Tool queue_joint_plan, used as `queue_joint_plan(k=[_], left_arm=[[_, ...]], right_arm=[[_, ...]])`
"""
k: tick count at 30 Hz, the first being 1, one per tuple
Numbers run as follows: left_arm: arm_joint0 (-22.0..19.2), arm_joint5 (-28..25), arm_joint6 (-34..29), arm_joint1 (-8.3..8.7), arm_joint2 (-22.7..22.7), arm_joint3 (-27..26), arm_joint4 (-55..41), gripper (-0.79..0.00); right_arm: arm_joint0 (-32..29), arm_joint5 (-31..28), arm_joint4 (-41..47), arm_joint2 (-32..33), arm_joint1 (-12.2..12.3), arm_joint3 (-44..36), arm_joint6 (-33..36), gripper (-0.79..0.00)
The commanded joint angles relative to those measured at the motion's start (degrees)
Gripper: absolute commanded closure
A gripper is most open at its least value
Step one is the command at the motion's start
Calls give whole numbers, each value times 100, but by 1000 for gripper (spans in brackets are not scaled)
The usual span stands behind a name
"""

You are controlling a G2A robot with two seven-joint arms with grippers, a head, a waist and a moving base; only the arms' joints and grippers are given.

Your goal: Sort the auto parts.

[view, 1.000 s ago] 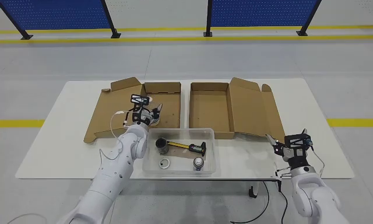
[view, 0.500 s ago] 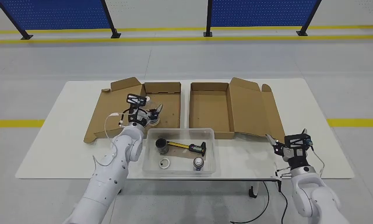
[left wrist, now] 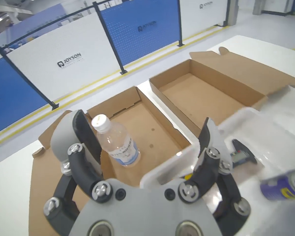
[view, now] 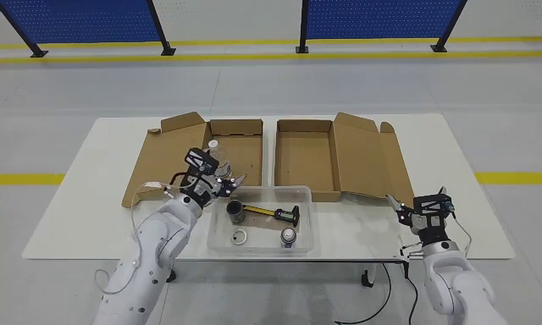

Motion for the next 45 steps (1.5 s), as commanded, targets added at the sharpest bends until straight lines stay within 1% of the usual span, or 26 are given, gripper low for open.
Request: queue_joint_plan(k=[1, 5, 7, 9, 11, 15, 20, 26, 35, 45], left_arm=[[226, -352, -227, 38, -37, -228, 71, -785], [523, -833, -567, 96, -92, -577, 114, -785], [624, -962, -730, 112, -92, -664, 77, -699], [673, -1062, -906, 124, -63, -706, 52, -570], [674, -1121, -1079, 133, 0, -677, 140, -529], [557, -1127, -1346, 128, 151, -470, 141, -526], [303, -818, -1613, 90, 293, -144, -132, -397], [88, -619, -1774, 73, 424, 91, -68, -372], [-183, -407, -1768, 65, 505, 397, 93, -345], [-320, -445, -1913, 80, 550, 567, 217, -345]], right_arm=[[0, 0, 0, 0, 0, 0, 0, -785], [0, 0, 0, 0, 0, 0, 0, -785], [0, 0, 0, 0, 0, 0, 0, -785], [0, 0, 0, 0, 0, 0, 0, -785], [0, 0, 0, 0, 0, 0, 0, -785], [0, 0, 0, 0, 0, 0, 0, -785], [0, 0, 0, 0, 0, 0, 0, -785], [0, 0, 0, 0, 0, 0, 0, -785], [0, 0, 0, 0, 0, 0, 0, -785], [0, 0, 0, 0, 0, 0, 0, -785]])
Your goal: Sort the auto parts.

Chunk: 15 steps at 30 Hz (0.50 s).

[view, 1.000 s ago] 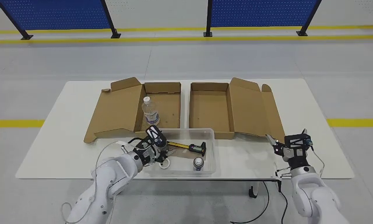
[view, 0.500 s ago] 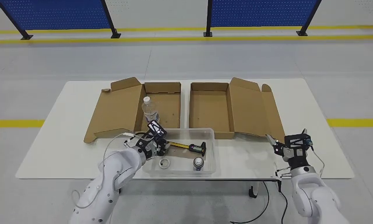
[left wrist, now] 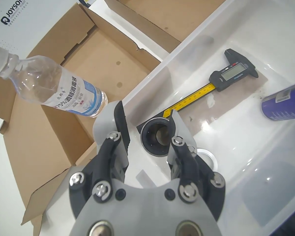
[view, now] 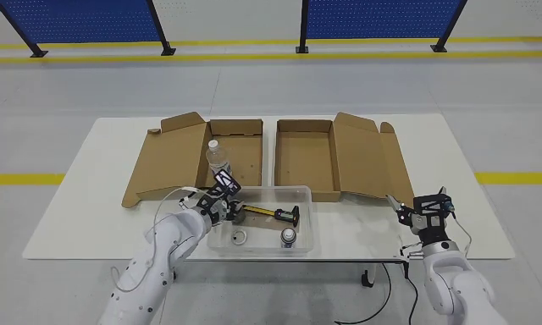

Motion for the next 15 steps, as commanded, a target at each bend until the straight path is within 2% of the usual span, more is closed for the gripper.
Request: queue_joint_plan(k=[1, 15], left_arm=[[-16, -32, -39, 8, -23, 10, -10, -345], [-36, -448, -414, 66, -64, -71, -76, -289]], right_arm=[[0, 0, 0, 0, 0, 0, 0, -785], [0, 0, 0, 0, 0, 0, 0, -785]])
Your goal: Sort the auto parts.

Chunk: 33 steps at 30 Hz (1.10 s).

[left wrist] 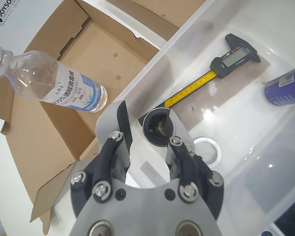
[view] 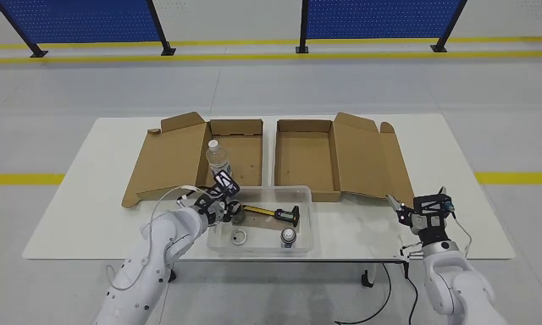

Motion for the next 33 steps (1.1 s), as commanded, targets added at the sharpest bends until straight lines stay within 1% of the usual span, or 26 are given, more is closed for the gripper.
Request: queue_joint_plan(k=[1, 16, 18, 21, 26, 33], left_arm=[[2, -36, -50, 4, 11, -3, -33, -286], [-137, -68, -138, 5, 230, 226, 6, -286], [-149, -70, -145, 6, 258, 239, 21, -277], [-153, -103, -136, 8, 293, 225, 0, -259], [-118, -243, -199, 16, 302, 132, -224, -265], [-79, -246, -99, 39, 340, 70, -61, -237]], right_arm=[[0, 0, 0, 0, 0, 0, 0, -785], [0, 0, 0, 0, 0, 0, 0, -785], [0, 0, 0, 0, 0, 0, 0, -785], [0, 0, 0, 0, 0, 0, 0, -785], [0, 0, 0, 0, 0, 0, 0, -785], [0, 0, 0, 0, 0, 0, 0, -785]])
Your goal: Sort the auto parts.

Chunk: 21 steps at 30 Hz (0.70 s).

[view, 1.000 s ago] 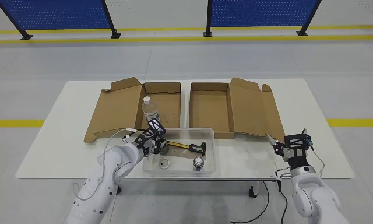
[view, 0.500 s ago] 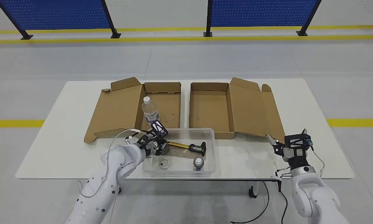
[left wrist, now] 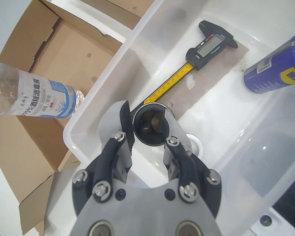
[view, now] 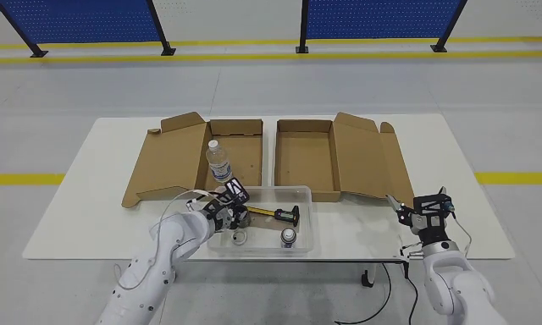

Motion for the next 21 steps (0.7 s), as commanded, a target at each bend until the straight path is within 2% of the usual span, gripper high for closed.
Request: queue_joint_plan(k=[1, 7, 11, 14, 21], left_arm=[[8, -2, 4, 3, 13, -12, -1, -237], [-4, 27, 14, 15, -31, -74, -119, -262], [-69, 31, -78, 12, -72, 9, -441, -249], [-162, -67, -306, 9, -104, 112, -855, -289], [-413, -232, -622, 31, -111, 250, -1004, -354]], right_arm=[[0, 0, 0, 0, 0, 0, 0, -785], [0, 0, 0, 0, 0, 0, 0, -785], [0, 0, 0, 0, 0, 0, 0, -785], [0, 0, 0, 0, 0, 0, 0, -785], [0, 0, 0, 0, 0, 0, 0, -785]])
